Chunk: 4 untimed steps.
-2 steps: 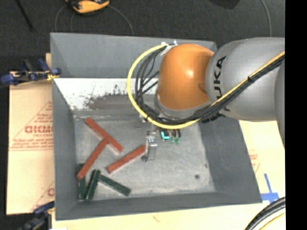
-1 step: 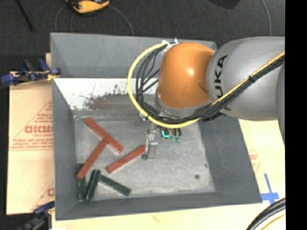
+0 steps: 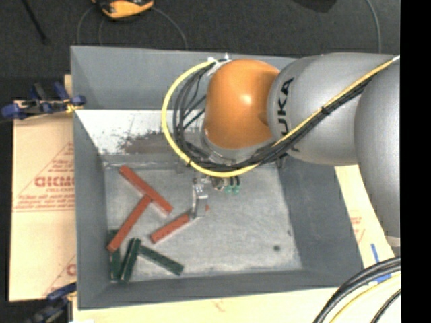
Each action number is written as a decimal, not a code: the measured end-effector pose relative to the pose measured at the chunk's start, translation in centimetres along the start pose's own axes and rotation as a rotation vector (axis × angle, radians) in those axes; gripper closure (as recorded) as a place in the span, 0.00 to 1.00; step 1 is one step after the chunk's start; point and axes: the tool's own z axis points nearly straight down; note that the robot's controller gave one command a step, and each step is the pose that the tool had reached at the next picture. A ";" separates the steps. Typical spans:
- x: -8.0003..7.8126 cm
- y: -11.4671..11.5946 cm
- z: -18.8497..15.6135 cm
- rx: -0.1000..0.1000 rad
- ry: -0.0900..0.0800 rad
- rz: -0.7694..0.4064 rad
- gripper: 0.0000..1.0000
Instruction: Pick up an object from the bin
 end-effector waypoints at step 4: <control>-1.0 -4.8 0.1 -0.002 0.008 -0.269 0.00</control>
Offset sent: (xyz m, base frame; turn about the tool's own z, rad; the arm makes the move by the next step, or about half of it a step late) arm 0.0000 0.0000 0.0000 0.0000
